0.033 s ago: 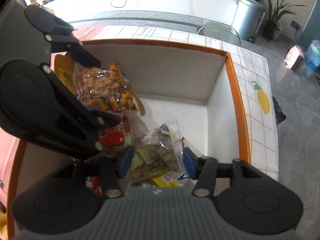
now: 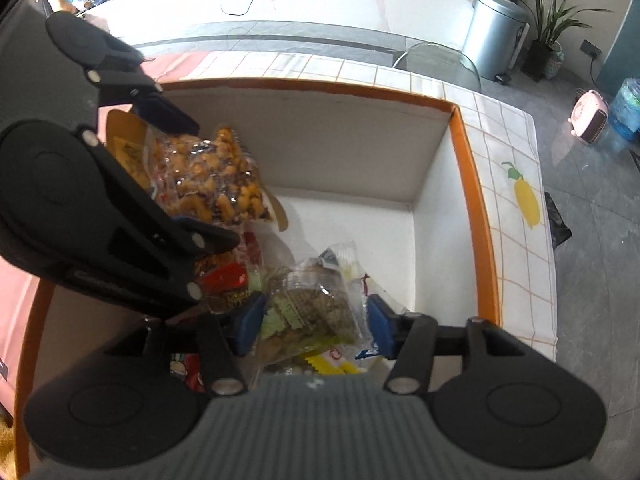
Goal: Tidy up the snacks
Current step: 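Open the left tool over the box while the right tool releases the seaweed-snack bag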
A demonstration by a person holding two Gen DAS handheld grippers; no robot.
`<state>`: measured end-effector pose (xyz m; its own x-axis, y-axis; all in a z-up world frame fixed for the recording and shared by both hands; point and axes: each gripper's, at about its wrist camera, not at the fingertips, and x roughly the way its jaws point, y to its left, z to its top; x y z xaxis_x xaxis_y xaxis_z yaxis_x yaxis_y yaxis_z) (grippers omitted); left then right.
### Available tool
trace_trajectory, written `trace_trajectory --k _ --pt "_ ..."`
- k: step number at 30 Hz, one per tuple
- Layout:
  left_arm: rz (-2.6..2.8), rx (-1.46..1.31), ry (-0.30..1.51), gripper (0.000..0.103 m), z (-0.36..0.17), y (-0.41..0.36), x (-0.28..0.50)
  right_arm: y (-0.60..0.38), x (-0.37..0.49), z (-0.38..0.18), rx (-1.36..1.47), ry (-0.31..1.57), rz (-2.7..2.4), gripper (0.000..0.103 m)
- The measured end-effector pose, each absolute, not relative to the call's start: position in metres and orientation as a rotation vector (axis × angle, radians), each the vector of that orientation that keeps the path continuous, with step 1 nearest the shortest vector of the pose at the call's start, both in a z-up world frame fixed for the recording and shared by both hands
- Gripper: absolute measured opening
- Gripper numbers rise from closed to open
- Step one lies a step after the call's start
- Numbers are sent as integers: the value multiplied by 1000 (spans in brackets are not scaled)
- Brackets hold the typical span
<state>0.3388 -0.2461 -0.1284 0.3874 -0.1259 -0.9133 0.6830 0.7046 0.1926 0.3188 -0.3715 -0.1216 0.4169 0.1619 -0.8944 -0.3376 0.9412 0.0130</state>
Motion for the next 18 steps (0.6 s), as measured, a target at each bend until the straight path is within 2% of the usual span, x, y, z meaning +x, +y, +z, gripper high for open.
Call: trace_trajectory --k 18 --pt "-598 499 954 103 -92 -234 317 -372 310 -105 -152 1083 293 66"
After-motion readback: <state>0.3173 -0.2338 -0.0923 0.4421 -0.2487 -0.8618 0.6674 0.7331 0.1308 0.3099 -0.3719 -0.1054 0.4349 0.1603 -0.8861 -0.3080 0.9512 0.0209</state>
